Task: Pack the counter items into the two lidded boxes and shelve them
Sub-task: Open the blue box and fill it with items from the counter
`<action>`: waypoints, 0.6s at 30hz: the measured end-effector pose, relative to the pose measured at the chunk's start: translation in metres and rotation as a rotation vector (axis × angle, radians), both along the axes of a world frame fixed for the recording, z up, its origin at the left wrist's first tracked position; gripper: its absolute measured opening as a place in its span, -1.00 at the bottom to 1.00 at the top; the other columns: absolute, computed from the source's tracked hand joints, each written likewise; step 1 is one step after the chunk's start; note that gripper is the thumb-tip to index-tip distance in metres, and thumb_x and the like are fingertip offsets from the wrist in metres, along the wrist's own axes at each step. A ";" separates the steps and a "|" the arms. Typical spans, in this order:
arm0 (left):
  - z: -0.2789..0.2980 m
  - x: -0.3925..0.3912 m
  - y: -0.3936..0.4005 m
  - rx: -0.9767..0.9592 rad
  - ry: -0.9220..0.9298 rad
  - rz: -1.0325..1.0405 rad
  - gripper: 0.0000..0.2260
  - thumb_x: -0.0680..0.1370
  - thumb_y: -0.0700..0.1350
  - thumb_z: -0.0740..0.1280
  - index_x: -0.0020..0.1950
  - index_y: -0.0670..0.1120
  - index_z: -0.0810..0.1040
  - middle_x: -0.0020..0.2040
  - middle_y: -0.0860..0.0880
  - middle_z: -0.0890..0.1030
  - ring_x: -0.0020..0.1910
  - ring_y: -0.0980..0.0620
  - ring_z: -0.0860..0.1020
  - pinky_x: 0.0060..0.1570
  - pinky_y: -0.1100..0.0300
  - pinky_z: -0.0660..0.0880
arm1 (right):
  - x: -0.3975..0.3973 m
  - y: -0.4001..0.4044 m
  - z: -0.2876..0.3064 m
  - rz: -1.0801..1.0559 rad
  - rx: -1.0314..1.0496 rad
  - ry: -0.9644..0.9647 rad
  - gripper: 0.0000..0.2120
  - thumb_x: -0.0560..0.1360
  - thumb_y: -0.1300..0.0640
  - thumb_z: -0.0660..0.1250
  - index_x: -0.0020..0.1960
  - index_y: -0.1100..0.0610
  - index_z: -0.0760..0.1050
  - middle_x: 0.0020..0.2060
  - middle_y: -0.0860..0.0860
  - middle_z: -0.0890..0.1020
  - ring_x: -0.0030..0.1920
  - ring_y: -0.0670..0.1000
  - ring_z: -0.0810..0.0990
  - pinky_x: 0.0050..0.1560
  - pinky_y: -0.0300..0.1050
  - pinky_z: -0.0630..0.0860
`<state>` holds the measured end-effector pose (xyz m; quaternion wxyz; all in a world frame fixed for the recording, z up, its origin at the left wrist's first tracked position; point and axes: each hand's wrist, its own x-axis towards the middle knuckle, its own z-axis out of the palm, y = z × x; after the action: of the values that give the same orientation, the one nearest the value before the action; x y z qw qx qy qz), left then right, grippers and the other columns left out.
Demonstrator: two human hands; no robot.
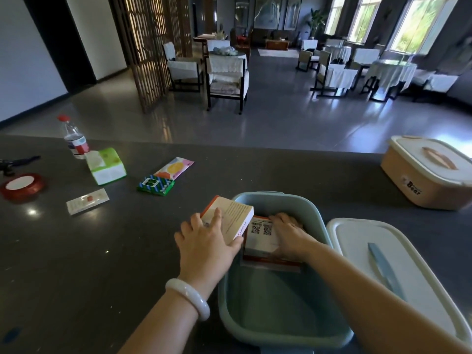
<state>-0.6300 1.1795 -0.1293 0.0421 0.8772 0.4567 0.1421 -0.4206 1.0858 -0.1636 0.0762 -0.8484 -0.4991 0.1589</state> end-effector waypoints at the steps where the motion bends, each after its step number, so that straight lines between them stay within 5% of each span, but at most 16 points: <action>1: 0.000 0.000 0.000 -0.003 -0.001 -0.001 -0.25 0.38 0.46 0.09 0.50 0.14 0.19 0.25 -0.08 0.33 0.16 -0.13 0.35 0.11 -0.05 0.32 | 0.000 0.000 -0.003 -0.009 0.015 0.008 0.11 0.16 -0.29 0.47 0.54 0.05 0.04 0.41 -0.02 0.16 0.44 0.07 0.15 0.47 -0.01 0.10; 18: 0.007 -0.002 -0.001 -0.047 0.043 -0.034 -0.27 0.45 0.43 0.12 0.54 0.14 0.07 0.32 -0.12 0.28 0.24 -0.14 0.32 0.21 -0.06 0.32 | 0.004 0.004 -0.017 0.038 0.101 -0.026 -0.08 0.32 -0.13 0.45 0.55 0.03 0.10 0.48 -0.02 0.13 0.48 0.03 0.08 0.46 -0.13 -0.02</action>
<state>-0.6324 1.1782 -0.1219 0.0555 0.8865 0.4455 0.1117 -0.4165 1.0894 -0.1811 0.1092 -0.8359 -0.5235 0.1239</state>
